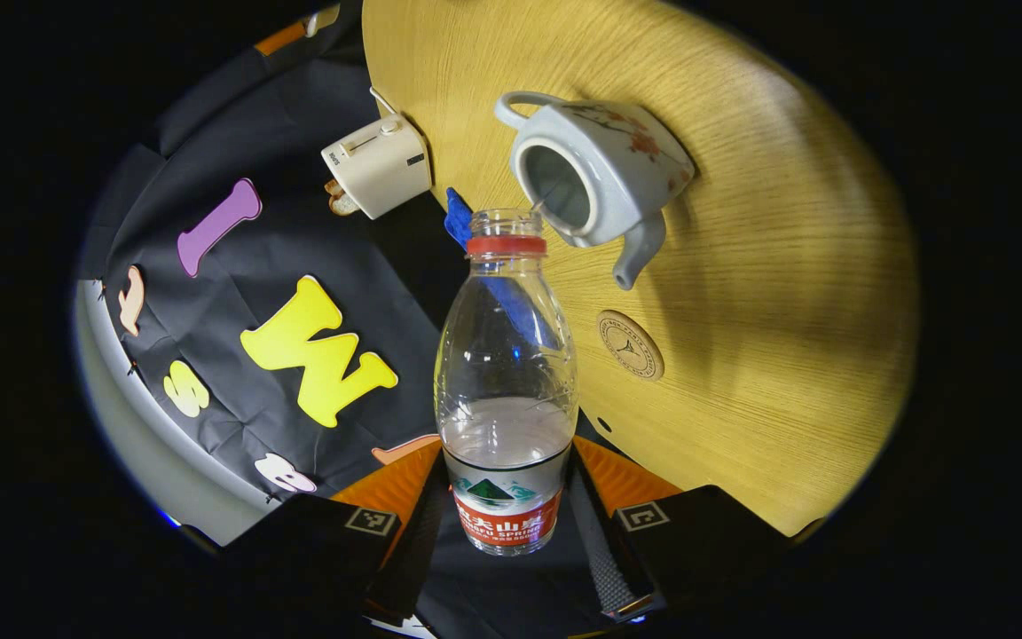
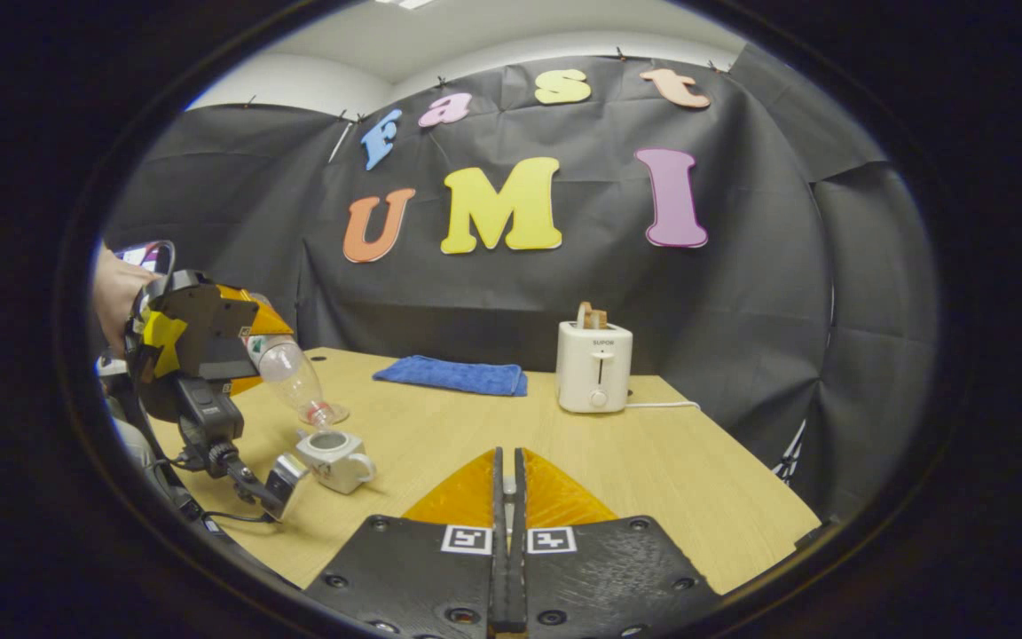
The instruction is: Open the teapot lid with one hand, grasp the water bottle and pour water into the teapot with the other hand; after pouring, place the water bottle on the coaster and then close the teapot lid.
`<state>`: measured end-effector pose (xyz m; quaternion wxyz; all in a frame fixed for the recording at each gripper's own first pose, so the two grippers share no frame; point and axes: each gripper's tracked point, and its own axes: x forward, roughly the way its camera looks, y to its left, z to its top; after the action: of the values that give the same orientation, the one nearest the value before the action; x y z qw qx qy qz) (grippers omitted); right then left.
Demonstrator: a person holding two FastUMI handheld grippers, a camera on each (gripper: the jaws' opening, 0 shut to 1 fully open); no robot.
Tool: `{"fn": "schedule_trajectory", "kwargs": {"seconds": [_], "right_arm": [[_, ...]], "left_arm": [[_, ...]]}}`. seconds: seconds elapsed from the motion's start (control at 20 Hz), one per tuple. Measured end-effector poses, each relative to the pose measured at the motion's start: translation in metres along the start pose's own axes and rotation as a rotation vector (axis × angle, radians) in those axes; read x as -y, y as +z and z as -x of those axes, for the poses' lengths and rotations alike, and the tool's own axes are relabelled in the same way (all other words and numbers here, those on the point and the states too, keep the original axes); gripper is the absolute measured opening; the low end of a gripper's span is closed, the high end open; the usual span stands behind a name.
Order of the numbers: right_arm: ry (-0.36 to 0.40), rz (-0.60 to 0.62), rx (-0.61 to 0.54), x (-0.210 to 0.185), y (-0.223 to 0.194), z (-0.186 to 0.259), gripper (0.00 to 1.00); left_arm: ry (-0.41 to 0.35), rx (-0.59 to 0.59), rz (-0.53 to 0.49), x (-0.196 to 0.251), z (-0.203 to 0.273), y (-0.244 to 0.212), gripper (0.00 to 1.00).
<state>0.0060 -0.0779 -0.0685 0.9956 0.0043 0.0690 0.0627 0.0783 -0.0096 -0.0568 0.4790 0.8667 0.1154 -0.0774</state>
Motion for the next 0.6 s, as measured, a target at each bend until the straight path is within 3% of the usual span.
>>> {"fn": "schedule_trajectory", "kwargs": {"seconds": [0.6], "right_arm": [[-0.005, -0.003, 0.008, 0.0021, 0.0004, 0.0029, 0.00]], "left_arm": [[0.004, -0.003, -0.006, 0.0004, -0.0001, -0.0029, 0.75]]}}
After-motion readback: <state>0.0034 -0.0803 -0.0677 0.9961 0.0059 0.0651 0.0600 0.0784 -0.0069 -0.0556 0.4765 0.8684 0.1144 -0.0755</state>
